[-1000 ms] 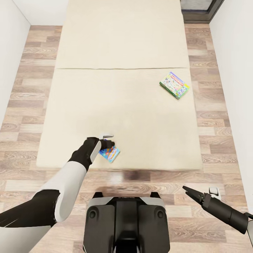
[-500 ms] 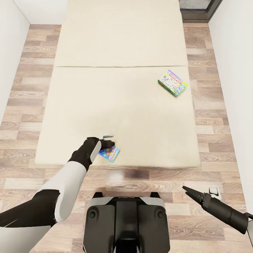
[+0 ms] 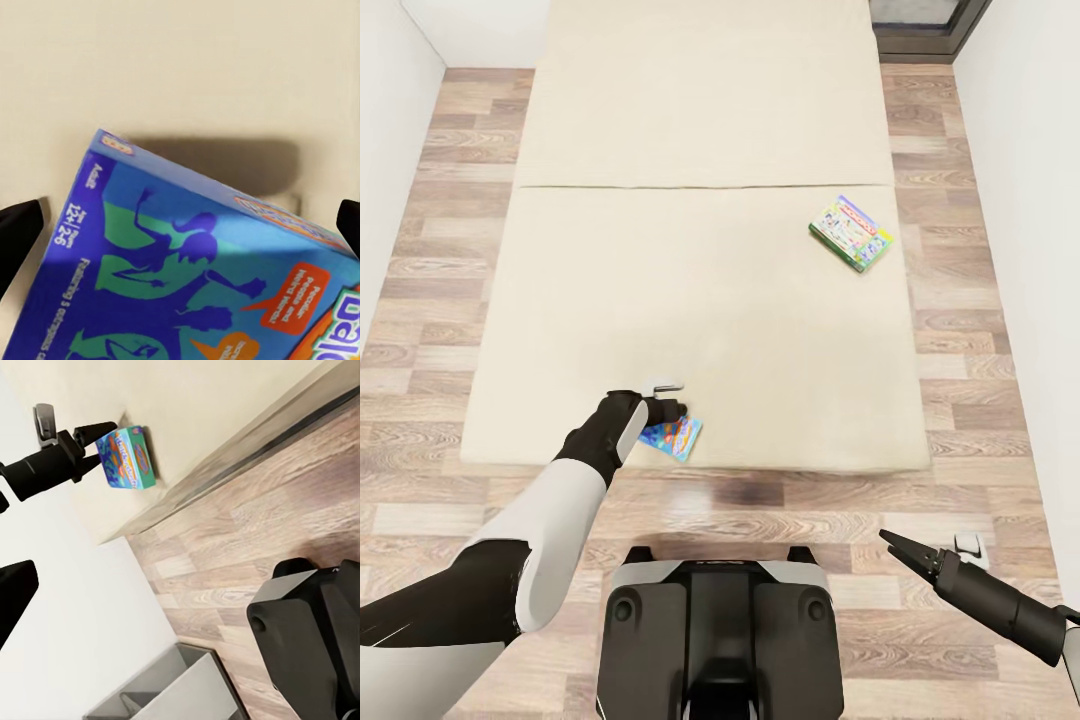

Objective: Put all the toys in the child's room - the three board games (two on the bed and one on the table), the two jigsaw puzzles on the table, and the tennis ball on the table - inside the toy box on the table in the child's room.

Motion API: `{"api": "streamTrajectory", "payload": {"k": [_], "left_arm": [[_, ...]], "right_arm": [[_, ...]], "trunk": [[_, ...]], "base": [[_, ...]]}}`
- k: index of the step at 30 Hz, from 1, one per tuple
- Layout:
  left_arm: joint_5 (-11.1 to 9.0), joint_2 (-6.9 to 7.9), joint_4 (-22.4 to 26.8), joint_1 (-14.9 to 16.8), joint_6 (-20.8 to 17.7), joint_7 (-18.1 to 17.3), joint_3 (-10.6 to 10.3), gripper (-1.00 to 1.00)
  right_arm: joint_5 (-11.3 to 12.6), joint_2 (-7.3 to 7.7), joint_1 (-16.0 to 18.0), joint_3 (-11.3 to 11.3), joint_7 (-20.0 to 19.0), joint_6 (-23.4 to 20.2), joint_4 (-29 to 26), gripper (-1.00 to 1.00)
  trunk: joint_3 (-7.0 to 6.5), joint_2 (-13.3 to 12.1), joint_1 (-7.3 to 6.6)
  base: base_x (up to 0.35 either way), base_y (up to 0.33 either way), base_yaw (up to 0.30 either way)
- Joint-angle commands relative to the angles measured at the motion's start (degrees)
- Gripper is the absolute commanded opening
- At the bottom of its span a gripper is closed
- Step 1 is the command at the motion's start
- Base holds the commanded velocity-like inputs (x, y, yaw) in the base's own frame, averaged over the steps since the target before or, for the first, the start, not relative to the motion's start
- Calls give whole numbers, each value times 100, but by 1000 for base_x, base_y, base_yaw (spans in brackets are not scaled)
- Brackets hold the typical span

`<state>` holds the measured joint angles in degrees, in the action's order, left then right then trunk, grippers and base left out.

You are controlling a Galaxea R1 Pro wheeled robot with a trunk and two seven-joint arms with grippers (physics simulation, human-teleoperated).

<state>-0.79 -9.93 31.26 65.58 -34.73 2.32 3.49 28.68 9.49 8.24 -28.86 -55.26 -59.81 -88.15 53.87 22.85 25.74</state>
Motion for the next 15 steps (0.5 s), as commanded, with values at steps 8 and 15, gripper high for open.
{"api": "streamTrajectory", "payload": {"k": [8, 15], "left_arm": [[-50, -7, -49, -2, -43, 32, 38, 100], [-48, -7, -49, -2, -43, 32, 38, 100]], "right_arm": [[-14, 0, 3, -6, -37, -19, 0, 100], [-12, 0, 3, -6, -38, -19, 0, 100]], "trunk": [[6, 6, 4], [6, 6, 4]], "base": [[-101, -17, 0], [-24, -5, 0]]}}
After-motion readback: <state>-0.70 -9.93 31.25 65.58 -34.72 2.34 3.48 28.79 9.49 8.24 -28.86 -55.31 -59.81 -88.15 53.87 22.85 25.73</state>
